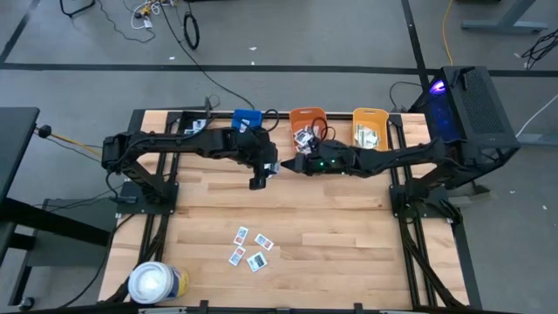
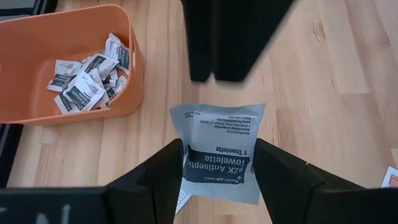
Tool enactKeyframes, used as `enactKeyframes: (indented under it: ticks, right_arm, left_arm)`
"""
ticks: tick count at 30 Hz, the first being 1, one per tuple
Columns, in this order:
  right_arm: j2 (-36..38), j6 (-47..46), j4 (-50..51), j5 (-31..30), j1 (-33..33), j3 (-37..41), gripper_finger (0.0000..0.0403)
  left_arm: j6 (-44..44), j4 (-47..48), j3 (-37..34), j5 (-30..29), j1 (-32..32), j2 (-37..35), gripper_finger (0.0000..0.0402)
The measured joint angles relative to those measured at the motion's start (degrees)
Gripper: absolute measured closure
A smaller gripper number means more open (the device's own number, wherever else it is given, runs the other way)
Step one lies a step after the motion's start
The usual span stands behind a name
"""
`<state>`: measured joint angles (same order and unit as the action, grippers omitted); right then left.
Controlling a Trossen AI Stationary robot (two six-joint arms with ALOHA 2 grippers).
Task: Pick & Place First Aid Supplies
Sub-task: Put the towelette pack into the orange bin
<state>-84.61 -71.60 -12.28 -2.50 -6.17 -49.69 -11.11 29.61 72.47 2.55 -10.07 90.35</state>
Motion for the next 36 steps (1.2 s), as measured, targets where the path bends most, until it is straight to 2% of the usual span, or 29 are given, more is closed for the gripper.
enactKeyframes:
  ticks: [6,13,26,36]
  right_arm:
    - [-5.17,-2.01,-8.34,0.6,0.7,0.02,0.0124]
    - [-7.68,-2.87,-11.29,0.64,0.72,0.02,0.0132]
    - [-7.75,-2.73,-12.51,0.6,0.63,0.01,0.0245]
    - [-7.75,-2.93,-12.47,1.33,0.63,0.01,0.0301]
  left_arm:
    - [0.02,0.28,0.0,-0.2,0.02,0.02,0.0207]
    - [0.02,0.83,0.0,-0.2,0.02,0.02,0.0207]
    - [-0.04,2.43,0.0,-0.39,0.02,0.02,0.0207]
    - [-0.07,2.43,0.0,-0.39,0.02,0.02,0.0207]
